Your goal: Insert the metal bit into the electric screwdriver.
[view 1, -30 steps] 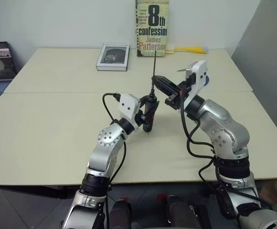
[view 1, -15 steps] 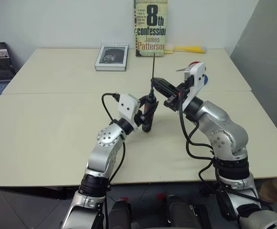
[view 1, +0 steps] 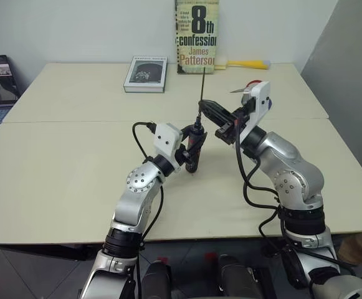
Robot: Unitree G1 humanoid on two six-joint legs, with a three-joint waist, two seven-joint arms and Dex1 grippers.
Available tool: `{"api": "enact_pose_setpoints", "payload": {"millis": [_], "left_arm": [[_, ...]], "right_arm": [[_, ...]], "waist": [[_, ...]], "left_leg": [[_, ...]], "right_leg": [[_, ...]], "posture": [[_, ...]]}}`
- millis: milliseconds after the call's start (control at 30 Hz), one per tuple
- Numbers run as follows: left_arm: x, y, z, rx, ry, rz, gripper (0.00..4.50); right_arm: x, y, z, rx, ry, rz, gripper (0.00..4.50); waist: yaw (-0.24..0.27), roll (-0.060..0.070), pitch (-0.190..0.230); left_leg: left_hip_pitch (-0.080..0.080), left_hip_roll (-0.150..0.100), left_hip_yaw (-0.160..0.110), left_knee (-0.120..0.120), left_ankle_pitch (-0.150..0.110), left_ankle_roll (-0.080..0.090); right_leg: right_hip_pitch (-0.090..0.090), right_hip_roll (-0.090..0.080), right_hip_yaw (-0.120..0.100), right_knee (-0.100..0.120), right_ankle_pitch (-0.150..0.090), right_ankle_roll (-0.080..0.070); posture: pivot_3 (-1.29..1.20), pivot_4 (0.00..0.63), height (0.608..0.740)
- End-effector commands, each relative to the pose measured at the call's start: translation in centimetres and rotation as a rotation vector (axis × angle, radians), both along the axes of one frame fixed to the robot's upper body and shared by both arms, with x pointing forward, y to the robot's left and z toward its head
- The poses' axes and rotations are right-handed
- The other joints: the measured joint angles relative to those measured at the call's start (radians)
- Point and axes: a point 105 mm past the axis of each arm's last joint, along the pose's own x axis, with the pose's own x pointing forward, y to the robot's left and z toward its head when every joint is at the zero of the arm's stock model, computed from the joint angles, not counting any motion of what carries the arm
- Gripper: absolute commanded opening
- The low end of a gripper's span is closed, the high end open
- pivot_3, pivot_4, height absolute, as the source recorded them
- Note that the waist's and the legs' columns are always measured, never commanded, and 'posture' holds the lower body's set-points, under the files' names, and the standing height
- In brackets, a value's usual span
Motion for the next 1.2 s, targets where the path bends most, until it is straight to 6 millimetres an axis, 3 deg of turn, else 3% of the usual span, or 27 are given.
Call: {"api": "enact_pose_setpoints", "payload": {"millis": [33,500,1200], "left_arm": [[-0.1,0.6,0.2,0.018,-0.024,0.032,1.65],[-0.2,0.5,0.1,0.019,-0.017,0.030,1.65],[-0.2,0.6,0.0,0.021,-0.013,0.037,1.65]], "right_arm": [[-0.5,-0.2,1.2,0.026,-0.054,-0.005,0.00],[-1.1,0.6,2.4,0.059,-0.087,0.013,0.00],[-0.8,0.4,1.0,0.038,-0.064,-0.024,0.00]], "waist": [[0.000,0.000,0.000],[0.000,0.000,0.000],[0.000,0.000,0.000]], "left_leg": [[0.000,0.000,0.000,0.000,0.000,0.000],[0.001,0.000,0.000,-0.002,0.000,0.000],[0.001,0.000,0.000,-0.005,0.000,0.000]], "right_leg": [[0.000,0.000,0.000,0.000,0.000,0.000],[0.000,0.000,0.000,0.000,0.000,0.000],[-0.001,0.000,0.000,0.000,-0.001,-0.002]], "posture": [[0.00,0.150,0.740],[0.00,0.150,0.740],[0.00,0.150,0.740]]}}
